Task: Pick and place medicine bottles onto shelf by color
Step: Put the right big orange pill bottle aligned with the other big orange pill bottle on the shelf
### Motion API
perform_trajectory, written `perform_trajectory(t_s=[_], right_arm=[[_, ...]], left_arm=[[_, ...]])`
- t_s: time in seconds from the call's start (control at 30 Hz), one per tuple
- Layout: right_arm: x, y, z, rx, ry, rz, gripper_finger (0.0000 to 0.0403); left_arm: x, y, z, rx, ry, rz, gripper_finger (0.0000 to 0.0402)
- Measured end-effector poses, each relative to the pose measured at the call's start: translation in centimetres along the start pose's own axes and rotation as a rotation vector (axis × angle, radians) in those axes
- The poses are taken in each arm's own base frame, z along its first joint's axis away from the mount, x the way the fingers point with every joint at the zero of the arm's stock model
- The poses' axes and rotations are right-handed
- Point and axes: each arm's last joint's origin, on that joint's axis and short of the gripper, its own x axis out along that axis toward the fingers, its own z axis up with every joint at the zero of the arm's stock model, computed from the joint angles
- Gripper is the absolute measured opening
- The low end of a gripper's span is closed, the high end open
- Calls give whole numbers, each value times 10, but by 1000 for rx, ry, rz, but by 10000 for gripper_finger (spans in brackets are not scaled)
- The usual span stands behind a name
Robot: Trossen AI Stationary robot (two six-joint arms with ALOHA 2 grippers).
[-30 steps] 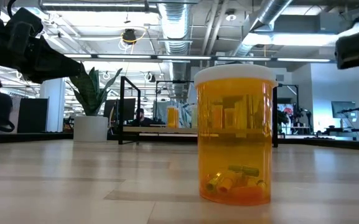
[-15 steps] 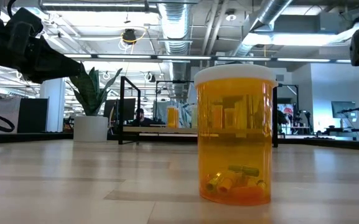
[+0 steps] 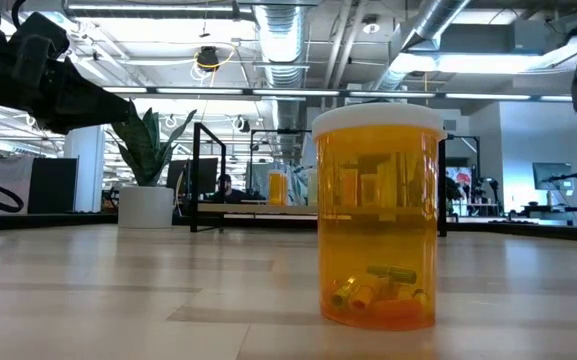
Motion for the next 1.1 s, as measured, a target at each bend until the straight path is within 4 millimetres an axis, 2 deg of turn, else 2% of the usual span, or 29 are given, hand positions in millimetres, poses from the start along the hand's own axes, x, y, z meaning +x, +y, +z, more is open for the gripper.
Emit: perform_trajectory(t_s=[0.2, 0.33, 1.0, 1.1], right_arm=[[20, 1, -4, -1, -30, -7, 383], [24, 2, -7, 2, -20, 3, 366], [23, 10, -7, -36, -11, 64, 200], [22, 17, -5, -38, -17, 67, 195]], left_arm=[[0, 0, 0, 0, 0, 0, 208], [0, 0, 0, 0, 0, 0, 208], [0, 0, 0, 0, 0, 0, 208], [0, 0, 0, 0, 0, 0, 208]])
